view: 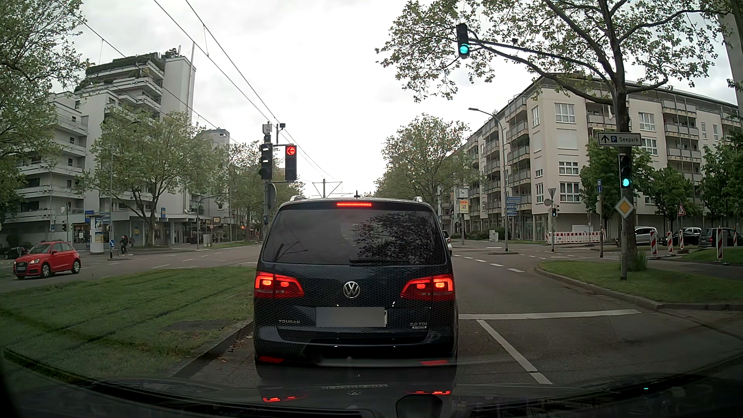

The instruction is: Follow the waypoints while adhering to traffic rules and regulations

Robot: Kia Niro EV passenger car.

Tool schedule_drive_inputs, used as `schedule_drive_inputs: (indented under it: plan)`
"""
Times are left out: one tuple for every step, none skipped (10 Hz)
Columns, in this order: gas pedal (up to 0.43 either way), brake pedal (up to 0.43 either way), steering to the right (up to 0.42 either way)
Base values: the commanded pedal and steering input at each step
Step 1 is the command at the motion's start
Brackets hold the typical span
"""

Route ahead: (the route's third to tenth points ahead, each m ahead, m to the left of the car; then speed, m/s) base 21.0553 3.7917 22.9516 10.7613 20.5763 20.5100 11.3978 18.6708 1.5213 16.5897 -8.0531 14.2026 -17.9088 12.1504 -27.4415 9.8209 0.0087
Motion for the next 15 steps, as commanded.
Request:
schedule_drive_inputs:
  plan:
    - [0.000, 0.244, -0.004]
    - [0.000, 0.244, -0.004]
    - [0.000, 0.250, -0.005]
    - [0.000, 0.250, -0.004]
    - [0.000, 0.250, -0.004]
    - [0.000, 0.250, -0.004]
    - [0.000, 0.250, -0.004]
    - [0.000, 0.256, -0.004]
    - [0.000, 0.250, -0.004]
    - [0.000, 0.256, -0.004]
    - [0.000, 0.256, -0.004]
    - [0.000, 0.256, -0.004]
    - [0.000, 0.256, -0.004]
    - [0.000, 0.256, -0.004]
    - [0.000, 0.256, -0.004]
